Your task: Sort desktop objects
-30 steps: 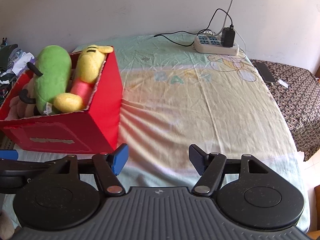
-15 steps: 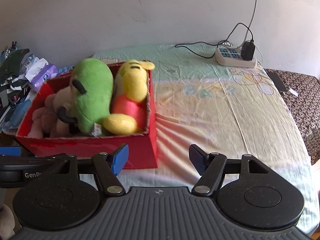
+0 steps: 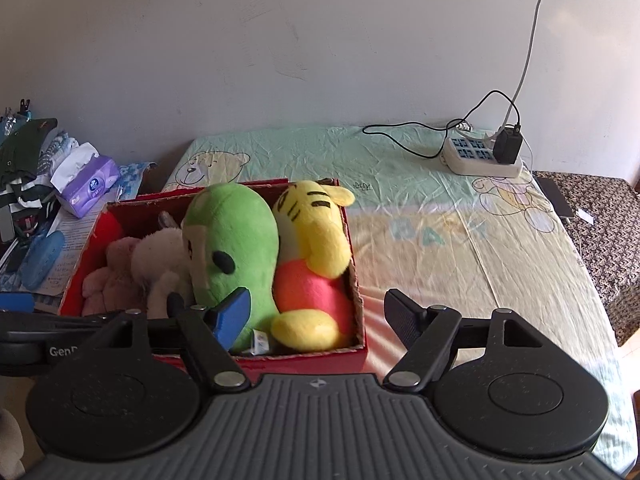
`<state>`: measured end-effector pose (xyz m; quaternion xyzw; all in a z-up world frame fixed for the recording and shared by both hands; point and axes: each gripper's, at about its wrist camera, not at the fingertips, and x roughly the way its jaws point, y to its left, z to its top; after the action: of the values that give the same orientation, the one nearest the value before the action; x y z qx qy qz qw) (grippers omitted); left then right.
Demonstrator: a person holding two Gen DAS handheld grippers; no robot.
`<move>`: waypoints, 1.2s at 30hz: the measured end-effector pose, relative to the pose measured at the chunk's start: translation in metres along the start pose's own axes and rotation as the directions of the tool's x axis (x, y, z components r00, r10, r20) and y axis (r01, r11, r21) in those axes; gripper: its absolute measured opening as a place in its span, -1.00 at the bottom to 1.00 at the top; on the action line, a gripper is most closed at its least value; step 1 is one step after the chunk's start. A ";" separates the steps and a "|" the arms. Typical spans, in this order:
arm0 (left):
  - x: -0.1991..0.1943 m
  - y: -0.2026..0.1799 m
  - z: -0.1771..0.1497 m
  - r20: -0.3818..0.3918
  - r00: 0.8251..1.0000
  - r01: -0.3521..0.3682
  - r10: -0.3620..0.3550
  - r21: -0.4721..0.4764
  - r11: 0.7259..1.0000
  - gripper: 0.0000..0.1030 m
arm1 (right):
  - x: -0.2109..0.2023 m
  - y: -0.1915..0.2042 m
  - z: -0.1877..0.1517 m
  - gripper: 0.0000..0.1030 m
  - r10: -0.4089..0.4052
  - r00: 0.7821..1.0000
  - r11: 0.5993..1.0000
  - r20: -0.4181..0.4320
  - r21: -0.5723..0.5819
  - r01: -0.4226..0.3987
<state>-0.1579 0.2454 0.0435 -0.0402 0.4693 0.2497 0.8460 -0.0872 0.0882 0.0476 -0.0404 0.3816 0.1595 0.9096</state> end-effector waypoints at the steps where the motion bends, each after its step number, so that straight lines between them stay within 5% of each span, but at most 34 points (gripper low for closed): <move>1: 0.001 0.001 0.001 0.000 1.000 -0.004 0.004 0.009 1.000 0.92 | 0.000 0.002 0.001 0.51 -0.002 1.000 1.000 -0.001 0.005 0.002; 5: 0.005 0.009 0.002 0.000 1.000 0.001 -0.001 0.015 1.000 0.92 | 0.003 0.011 0.003 0.64 -0.010 1.000 1.000 -0.008 0.008 0.010; 36: 0.031 0.037 0.008 -0.001 1.000 0.025 -0.025 -0.050 0.998 0.92 | 0.030 0.035 0.014 0.69 -0.082 0.996 0.997 -0.024 -0.001 0.082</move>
<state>-0.1555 0.2922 0.0292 -0.0675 0.4631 0.2506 0.8475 -0.0690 0.1316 0.0378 -0.0579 0.3905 0.1218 0.9107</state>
